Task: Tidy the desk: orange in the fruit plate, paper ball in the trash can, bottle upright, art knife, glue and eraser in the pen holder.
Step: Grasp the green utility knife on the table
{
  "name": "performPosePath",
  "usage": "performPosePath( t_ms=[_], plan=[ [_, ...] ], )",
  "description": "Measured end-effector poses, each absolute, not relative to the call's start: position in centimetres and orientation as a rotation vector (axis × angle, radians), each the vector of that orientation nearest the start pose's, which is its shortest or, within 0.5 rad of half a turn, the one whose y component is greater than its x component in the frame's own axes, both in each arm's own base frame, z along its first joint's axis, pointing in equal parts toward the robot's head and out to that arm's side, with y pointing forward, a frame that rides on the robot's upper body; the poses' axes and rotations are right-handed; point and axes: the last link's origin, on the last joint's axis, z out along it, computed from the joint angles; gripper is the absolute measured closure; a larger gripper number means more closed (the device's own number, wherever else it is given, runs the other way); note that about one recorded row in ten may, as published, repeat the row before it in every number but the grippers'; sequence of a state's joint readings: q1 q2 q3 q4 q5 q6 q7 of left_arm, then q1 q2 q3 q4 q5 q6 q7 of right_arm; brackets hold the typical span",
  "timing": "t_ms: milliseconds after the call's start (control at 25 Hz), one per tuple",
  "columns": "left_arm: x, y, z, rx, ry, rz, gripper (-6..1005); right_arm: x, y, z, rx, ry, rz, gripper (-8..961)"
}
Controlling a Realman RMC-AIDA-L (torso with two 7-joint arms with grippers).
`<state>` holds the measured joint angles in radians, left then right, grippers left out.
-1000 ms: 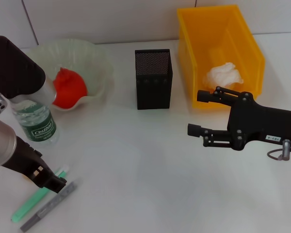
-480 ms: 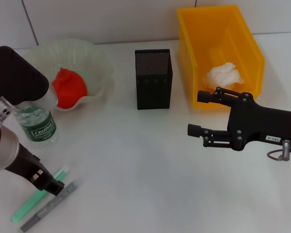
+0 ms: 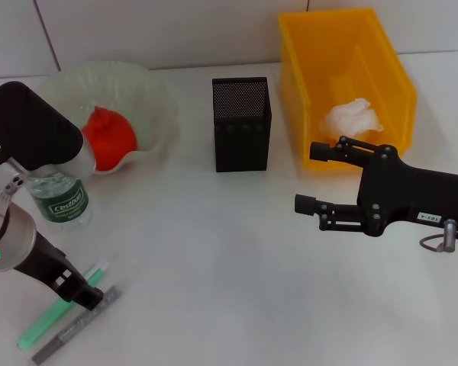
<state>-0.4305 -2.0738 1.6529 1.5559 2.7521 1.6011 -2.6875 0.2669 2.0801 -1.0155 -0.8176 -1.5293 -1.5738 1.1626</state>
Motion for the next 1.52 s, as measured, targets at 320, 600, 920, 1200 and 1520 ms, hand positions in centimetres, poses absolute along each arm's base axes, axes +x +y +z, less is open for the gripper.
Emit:
performPosePath(
  t_ms=[320,600,920,1200,1520],
  plan=[
    [-19.82,31.00,-1.11,-2.496,-0.835,0.752,244,25.71,28.94,1.30,-2.591,0.286,0.926,118],
    [-19.84,30.87,-1.35,-2.499,-0.834,0.762,248,25.71,28.94,1.29,-2.591,0.287,0.926,116],
    [-20.05,30.95,-1.78,-2.507,-0.854,0.803,328,25.73,28.96,1.31,-2.589,0.288,0.926,117],
    [-19.77,31.13,-1.92,-2.507,-0.844,0.800,395,25.69,29.04,1.37,-2.589,0.284,0.925,117],
    [-19.61,31.28,-1.94,-2.506,-0.838,0.797,401,25.68,29.06,1.38,-2.589,0.283,0.925,116]
  ],
)
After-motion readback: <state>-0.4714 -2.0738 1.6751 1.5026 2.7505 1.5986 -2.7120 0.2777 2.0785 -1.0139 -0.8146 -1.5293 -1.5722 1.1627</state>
